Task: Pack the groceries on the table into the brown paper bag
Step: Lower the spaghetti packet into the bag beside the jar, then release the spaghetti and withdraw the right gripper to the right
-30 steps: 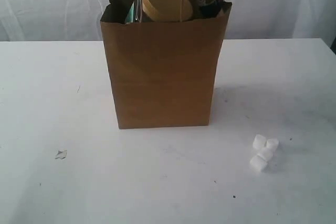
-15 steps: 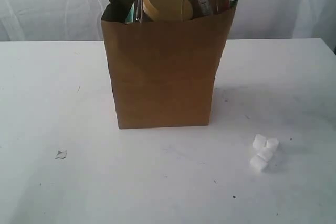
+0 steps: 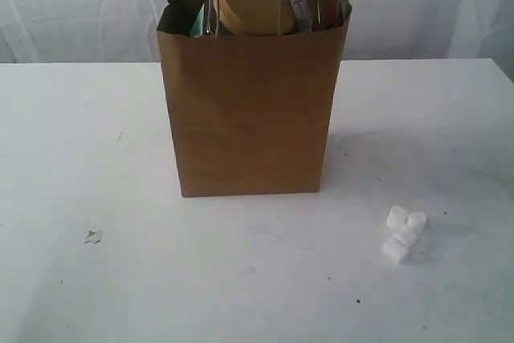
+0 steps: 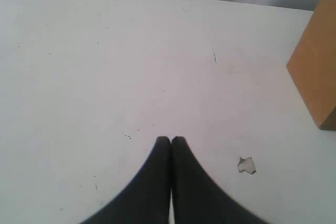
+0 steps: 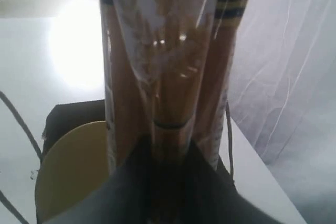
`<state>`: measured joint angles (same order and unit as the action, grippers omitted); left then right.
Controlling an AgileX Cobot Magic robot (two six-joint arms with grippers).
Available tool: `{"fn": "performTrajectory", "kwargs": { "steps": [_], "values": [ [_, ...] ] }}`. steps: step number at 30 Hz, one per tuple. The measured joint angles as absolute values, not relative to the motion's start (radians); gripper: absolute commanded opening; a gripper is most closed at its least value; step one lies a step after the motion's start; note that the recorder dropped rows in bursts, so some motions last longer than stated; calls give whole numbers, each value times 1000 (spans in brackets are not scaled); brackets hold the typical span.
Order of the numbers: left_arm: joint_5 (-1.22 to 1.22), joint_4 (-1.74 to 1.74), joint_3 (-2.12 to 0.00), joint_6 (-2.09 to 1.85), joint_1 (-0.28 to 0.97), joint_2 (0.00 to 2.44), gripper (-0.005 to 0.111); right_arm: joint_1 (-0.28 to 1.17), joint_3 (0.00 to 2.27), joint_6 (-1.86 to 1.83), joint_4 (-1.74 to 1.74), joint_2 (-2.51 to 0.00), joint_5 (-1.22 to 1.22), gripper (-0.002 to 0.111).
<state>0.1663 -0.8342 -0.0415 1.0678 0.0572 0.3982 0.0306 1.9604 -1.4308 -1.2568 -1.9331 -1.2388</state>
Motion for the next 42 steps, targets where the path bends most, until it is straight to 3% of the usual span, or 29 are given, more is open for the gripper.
{"fn": "performTrajectory", "kwargs": {
  "steps": [8, 14, 17, 35, 42],
  "values": [
    [166, -834, -41, 1068, 57, 398, 0, 31, 1960, -1387, -1234, -1933, -1237, 4],
    [166, -834, -41, 1068, 57, 398, 0, 31, 1960, -1371, -1198, -1933, -1237, 37],
    [166, -834, -41, 1068, 57, 398, 0, 31, 1960, -1364, -1217, -1928, -1226, 47],
    [166, -834, -41, 1068, 57, 398, 0, 31, 1960, -1363, -1236, -1922, -1222, 47],
    [166, -834, -41, 1068, 57, 398, 0, -48, 1960, -1351, -1236, -1915, -1222, 47]
  ]
}}
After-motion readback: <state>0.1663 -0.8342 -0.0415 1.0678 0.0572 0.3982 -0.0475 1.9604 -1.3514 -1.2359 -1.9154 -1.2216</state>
